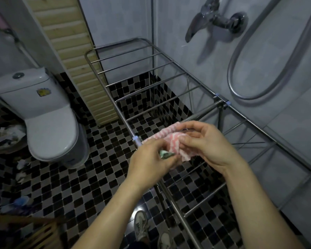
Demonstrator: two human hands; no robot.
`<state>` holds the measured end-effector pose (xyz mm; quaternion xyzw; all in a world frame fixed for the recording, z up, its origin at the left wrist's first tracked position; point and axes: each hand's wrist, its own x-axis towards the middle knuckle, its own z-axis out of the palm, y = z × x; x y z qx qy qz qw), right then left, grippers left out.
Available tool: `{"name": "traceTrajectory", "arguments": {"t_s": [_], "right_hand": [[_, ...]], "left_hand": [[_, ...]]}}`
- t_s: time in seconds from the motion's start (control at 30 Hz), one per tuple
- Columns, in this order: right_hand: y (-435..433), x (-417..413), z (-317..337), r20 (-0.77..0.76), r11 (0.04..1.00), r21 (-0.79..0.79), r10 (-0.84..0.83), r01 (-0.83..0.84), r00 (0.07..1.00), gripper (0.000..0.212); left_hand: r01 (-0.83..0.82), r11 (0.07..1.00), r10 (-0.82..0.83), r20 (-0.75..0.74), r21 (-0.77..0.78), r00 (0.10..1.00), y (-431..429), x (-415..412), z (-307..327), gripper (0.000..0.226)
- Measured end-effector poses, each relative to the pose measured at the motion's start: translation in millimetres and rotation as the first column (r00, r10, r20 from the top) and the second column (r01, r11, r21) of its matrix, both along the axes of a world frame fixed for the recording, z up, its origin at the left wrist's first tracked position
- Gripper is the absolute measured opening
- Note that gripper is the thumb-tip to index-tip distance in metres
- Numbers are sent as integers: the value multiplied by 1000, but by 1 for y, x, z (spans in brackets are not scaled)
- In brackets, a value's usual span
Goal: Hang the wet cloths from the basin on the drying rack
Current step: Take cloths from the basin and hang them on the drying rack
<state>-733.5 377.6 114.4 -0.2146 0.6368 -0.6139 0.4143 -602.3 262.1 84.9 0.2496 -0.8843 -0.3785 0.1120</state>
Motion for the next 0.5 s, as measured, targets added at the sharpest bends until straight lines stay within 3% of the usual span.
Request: {"name": "traceTrajectory", "arguments": {"t_s": [0.1, 0.17, 0.27, 0.4, 0.47, 0.5], "right_hand": [[2, -1, 0, -145, 996, 32, -82, 87, 986, 14], [4, -5, 2, -242, 992, 58, -97, 114, 966, 13], [6, -12, 11, -365, 987, 161, 51, 9, 930, 14], [0, -23, 21, -637, 912, 407, 329, -59, 697, 28], [-3, -28, 25, -682, 908, 417, 341, -39, 647, 26], [-3, -33, 26, -683, 907, 420, 342, -36, 645, 25]], "left_hand": [[-38, 998, 41, -73, 49, 996, -2, 0, 0, 5], [-5, 993, 9, -40, 120, 999, -8, 2, 1, 12], [-19, 989, 28, -61, 145, 998, -18, 0, 4, 19], [27, 970, -6, -86, 241, 996, -24, -9, 20, 27], [95, 955, -96, -10, 281, 995, -26, -12, 30, 24], [119, 967, -129, 34, 227, 991, -29, -14, 33, 22]]}}
